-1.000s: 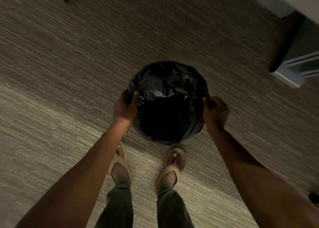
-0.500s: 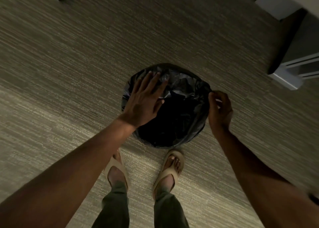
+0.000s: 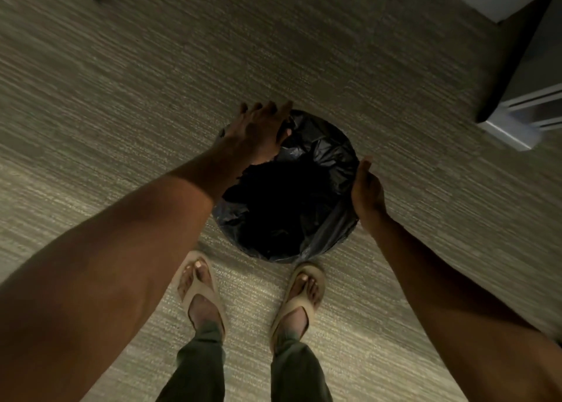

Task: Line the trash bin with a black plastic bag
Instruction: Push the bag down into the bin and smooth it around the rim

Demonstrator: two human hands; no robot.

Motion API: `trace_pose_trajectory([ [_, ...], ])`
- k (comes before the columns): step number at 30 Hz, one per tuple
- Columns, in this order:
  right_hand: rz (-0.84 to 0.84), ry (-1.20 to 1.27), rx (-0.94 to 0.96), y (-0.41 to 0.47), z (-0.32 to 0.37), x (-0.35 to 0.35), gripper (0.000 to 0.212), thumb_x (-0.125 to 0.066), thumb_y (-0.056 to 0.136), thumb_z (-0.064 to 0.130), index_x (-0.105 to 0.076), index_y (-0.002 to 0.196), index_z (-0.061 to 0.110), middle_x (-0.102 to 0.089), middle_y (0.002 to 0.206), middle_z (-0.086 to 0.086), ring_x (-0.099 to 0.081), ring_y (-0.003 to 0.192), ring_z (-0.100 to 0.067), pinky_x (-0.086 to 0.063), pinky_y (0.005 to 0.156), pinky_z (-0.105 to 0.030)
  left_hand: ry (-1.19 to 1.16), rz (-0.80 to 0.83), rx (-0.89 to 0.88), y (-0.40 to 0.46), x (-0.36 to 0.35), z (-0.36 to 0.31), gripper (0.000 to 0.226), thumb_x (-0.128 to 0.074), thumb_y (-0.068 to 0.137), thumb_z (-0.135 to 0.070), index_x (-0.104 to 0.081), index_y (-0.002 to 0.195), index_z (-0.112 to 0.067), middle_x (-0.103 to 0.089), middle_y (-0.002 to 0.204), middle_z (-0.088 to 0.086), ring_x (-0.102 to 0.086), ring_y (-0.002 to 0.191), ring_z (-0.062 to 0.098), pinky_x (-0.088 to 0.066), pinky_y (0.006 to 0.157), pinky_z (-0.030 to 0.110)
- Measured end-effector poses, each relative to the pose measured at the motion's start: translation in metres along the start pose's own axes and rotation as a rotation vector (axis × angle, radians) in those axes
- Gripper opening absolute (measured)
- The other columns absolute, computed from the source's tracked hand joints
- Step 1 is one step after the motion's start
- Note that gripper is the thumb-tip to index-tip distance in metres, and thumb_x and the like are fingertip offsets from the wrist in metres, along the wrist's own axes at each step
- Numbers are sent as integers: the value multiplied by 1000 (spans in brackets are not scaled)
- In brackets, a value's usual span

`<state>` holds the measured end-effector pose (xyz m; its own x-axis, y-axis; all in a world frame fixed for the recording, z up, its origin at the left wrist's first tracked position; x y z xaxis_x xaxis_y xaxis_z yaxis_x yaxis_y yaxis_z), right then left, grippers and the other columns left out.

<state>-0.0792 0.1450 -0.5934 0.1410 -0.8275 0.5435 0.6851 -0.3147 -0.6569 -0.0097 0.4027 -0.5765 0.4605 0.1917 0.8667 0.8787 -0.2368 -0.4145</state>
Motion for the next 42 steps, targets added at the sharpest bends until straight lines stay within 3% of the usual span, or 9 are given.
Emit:
trace_pose_trajectory([
  [4, -319, -347, 697, -43, 29, 15, 50, -47, 106, 43, -57, 139, 6, -62, 134, -20, -60, 120, -34, -49, 93, -39, -9, -114, -27, -5, 6, 2, 68, -38, 105, -49, -24, 163, -15, -37, 162, 19, -38, 146, 41, -32, 117, 54],
  [8, 16, -708, 1247, -99, 21, -27, 42, -52, 104, 38, -65, 129, 7, -66, 125, -19, -59, 123, -37, -47, 102, -51, 104, -421, -376, -43, 2, -26, 48, -41, 106, -37, -52, 144, -10, -58, 139, 19, -52, 130, 42, -43, 107, 51],
  [13, 329, -1314, 1030, -96, -29, -47, 76, -27, 101, 65, -55, 146, 12, -50, 155, -19, -33, 152, -39, -12, 125, -62, 568, -145, -432, -76, -41, -26, 73, -44, 94, -37, -30, 160, -10, -20, 169, 25, -7, 158, 44, -3, 126, 65],
  [19, 251, -1268, 1057, -91, -38, -23, 71, -38, 100, 63, -61, 141, 10, -65, 140, -15, -51, 138, -41, -22, 123, -64, 657, -76, -232, -55, -14, 1, 89, -60, 89, -47, -22, 163, -16, 7, 173, 19, 4, 159, 42, -7, 125, 66],
  [24, 106, -958, 1191, -94, -2, -19, 53, -46, 105, 48, -66, 128, 4, -65, 132, -20, -56, 129, -41, -42, 108, -56, 481, -152, -334, -69, -11, -19, 83, -55, 88, -46, -31, 159, -10, -8, 172, 22, -4, 159, 43, -5, 123, 65],
  [28, 33, -1130, 1106, -69, 37, -30, 60, -42, 103, 43, -43, 153, 10, -31, 167, -21, -18, 158, -40, -20, 122, -65, 289, -186, -422, -104, -36, -48, 73, -55, 91, -42, -42, 152, -5, -37, 161, 22, -28, 151, 42, -17, 126, 57],
  [33, 57, -1312, 944, -29, 64, -28, 76, -43, 100, 56, -34, 158, 8, -17, 172, -15, -1, 161, -37, -9, 121, -72, 235, 311, -183, -137, -86, -47, 83, -46, 94, -63, -28, 160, -16, -41, 159, 15, -30, 150, 38, -19, 124, 52],
  [38, -31, -1146, 1123, -44, 71, -22, 57, -45, 103, 50, -56, 140, 9, -45, 156, -21, -27, 154, -39, -16, 120, -69, 184, 339, -100, -137, -80, -36, 86, -33, 90, -78, -33, 157, -24, -52, 153, 9, -44, 143, 34, -31, 118, 48],
  [42, -67, -984, 1331, -75, 52, -27, 38, -50, 101, 42, -64, 110, 9, -56, 130, -23, -48, 132, -42, -36, 109, -56, 208, 112, -223, -115, -53, -37, 60, -38, 99, -52, -48, 146, -16, -58, 143, 11, -49, 132, 34, -37, 111, 45],
])
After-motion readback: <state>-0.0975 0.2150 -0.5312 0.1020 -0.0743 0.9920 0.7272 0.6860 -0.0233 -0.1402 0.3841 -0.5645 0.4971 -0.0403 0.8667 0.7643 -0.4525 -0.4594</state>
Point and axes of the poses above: each hand's wrist, its own y-axis towards the middle knuckle, its own x-axis out of the back of the hand, z = x × y, the point moved 4 cm from there along y, towards the middle knuckle
